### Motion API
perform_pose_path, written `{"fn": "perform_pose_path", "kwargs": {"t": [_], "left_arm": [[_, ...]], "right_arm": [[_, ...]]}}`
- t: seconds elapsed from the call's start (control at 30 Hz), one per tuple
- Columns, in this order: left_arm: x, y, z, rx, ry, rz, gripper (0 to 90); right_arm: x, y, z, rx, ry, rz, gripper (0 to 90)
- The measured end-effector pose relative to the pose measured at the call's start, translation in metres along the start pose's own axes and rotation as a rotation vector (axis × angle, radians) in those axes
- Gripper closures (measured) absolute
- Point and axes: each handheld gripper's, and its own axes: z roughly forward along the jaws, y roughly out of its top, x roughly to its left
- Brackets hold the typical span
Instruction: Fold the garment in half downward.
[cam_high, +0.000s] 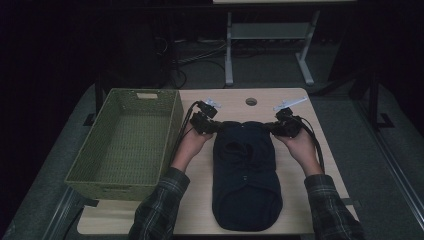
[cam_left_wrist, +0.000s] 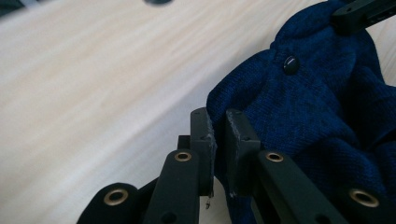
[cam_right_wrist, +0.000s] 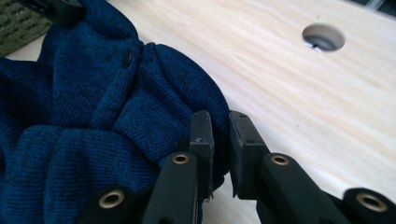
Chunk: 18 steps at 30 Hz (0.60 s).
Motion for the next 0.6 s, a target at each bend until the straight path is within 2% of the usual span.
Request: {"fn": "perform_pose_path", "kwargs": {"t": [0.1,0.27,0.3,0.47,0.6], "left_arm": [[-0.001,0.005,-0.007,-0.008,0.013,0.022,82.9],[-0.002,0.012,-0.016,-0.034,0.033,0.036,82.8],[-0.004,0.014,-0.019,-0.051,0.041,0.041,82.8],[-0.007,0.025,-0.031,-0.073,0.071,0.068,82.7],[-0.012,0.021,-0.031,-0.062,0.084,0.099,82.4]], "right_arm": [[0.001,0.006,-0.007,-0.015,-0.005,-0.013,80.8],[0.005,0.014,-0.018,-0.048,-0.021,-0.039,80.8],[0.005,0.014,-0.018,-0.048,-0.021,-0.039,80.8],[0.009,0.029,-0.033,-0.076,-0.048,-0.070,80.7],[0.014,0.024,-0.034,-0.083,-0.051,-0.078,80.6]]}}
